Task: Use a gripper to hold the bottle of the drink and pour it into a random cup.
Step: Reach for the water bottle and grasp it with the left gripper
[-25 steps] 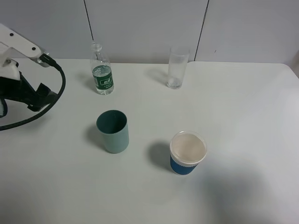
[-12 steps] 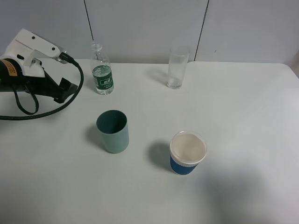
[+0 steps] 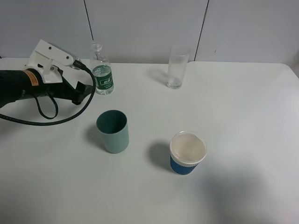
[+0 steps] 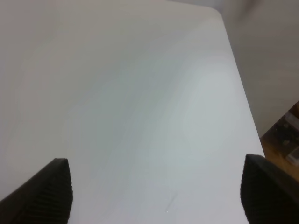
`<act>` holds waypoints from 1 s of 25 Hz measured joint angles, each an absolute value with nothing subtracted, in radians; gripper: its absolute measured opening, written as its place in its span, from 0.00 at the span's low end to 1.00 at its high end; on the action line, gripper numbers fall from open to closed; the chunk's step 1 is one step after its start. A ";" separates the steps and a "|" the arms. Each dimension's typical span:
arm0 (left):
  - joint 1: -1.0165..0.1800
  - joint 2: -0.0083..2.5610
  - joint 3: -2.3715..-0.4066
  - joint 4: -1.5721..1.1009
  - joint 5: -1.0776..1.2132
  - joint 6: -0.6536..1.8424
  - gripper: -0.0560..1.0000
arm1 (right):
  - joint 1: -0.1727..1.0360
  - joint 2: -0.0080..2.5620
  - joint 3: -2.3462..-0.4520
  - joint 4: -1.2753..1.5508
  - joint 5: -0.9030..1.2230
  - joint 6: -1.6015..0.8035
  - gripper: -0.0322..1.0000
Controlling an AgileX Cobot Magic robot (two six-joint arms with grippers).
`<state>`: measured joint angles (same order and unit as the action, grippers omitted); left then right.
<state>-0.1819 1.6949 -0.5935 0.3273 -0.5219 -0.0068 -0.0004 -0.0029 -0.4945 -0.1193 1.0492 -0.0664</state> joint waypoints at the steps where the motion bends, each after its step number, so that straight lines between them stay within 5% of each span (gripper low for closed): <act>1: -0.182 1.710 -0.598 0.334 -0.541 -0.007 0.99 | 0.000 -0.003 -0.494 -0.119 1.049 -0.066 0.75; 25: -0.182 1.999 -0.820 0.457 -0.796 -0.194 0.99 | 0.000 -0.003 -0.494 -0.119 1.049 -0.066 0.75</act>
